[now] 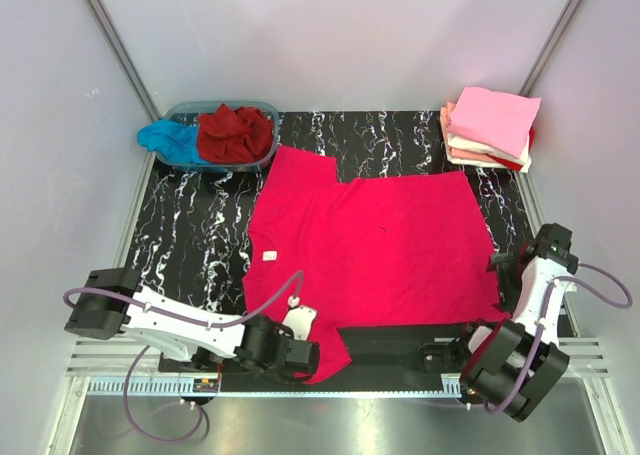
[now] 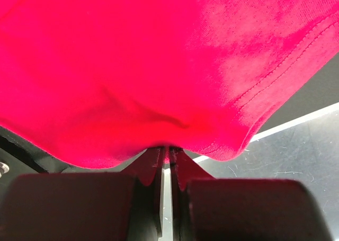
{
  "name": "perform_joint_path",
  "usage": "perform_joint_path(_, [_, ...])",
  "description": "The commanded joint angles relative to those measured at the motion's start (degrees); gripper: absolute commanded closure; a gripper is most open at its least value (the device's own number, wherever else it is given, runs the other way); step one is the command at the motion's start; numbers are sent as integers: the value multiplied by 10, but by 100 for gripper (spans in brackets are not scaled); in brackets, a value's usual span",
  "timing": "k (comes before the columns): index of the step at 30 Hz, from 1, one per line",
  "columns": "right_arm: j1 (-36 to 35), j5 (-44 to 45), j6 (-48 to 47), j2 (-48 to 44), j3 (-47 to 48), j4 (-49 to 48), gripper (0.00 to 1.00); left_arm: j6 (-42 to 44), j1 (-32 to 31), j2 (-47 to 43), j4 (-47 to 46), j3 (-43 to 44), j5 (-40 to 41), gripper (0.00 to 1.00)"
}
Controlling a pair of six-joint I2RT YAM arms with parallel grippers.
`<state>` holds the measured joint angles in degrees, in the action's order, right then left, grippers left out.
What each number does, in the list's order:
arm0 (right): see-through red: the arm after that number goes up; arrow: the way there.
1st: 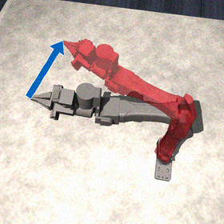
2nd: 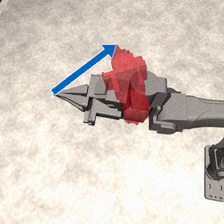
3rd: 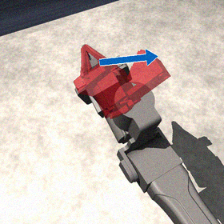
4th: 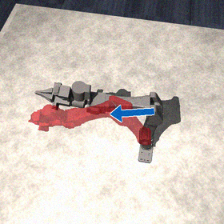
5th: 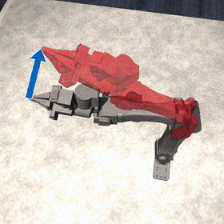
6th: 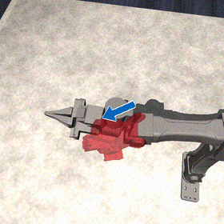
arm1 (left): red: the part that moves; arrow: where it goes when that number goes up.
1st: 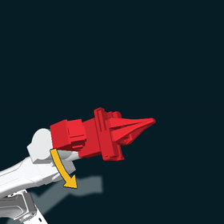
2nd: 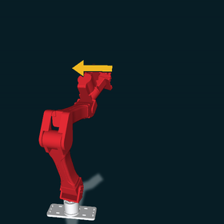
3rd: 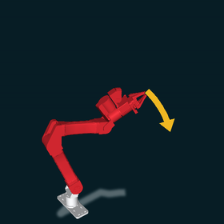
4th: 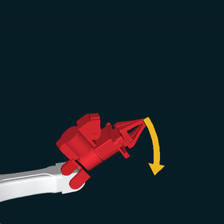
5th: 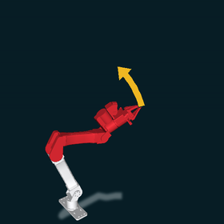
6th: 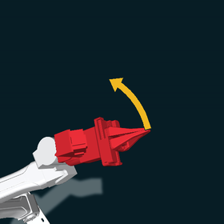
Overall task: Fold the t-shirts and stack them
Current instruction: Flatten the tshirt out, then fold the tshirt
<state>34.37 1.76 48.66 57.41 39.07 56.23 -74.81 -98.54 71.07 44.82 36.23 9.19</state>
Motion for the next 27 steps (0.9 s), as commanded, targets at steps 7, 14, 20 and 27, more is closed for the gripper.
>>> perform_joint_path(7, [65, 101, 56, 90, 2, -54, 11, 37, 9, 8, -25, 29, -3, 100])
perform_joint_path(14, [69, 170, 96, 77, -8, -62, 11, 55, 11, 46, -31, 46, -15, 100])
perform_joint_path(20, [75, 163, 161, 27, -55, -79, 23, 77, 17, 65, -31, 63, -22, 100])
perform_joint_path(27, [76, 166, 180, 41, -67, -89, 26, 84, 19, 72, -49, 54, -36, 100])
